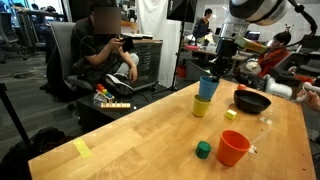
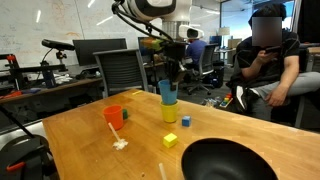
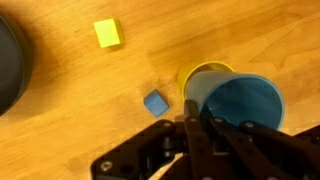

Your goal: Stack the cups from blue to yellow to orange

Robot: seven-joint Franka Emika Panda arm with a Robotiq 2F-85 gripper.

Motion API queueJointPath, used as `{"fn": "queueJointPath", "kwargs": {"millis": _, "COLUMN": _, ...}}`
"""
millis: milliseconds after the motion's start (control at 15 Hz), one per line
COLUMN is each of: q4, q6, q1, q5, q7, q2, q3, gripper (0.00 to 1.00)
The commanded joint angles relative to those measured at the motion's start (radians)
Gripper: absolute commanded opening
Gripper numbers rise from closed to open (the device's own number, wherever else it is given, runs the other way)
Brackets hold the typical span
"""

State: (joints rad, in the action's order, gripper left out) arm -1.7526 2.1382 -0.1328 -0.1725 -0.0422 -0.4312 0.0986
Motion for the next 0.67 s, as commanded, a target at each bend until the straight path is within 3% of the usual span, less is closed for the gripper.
{"fn": "queueJointPath", "kwargs": {"millis": 0, "q4": 0.018, "q6": 0.027, "q1": -0.018, "q5": -0.023, "q7": -0.001, "q2": -0.015, "q3": -0.017, "gripper": 0.01}}
{"fn": "queueJointPath", "kwargs": {"millis": 600, "q4": -0.004, "q6": 0.046, "q1": -0.020, "q5": -0.037, "q7": -0.007, "q2": -0.025, "q3": -0.026, "gripper": 0.01}}
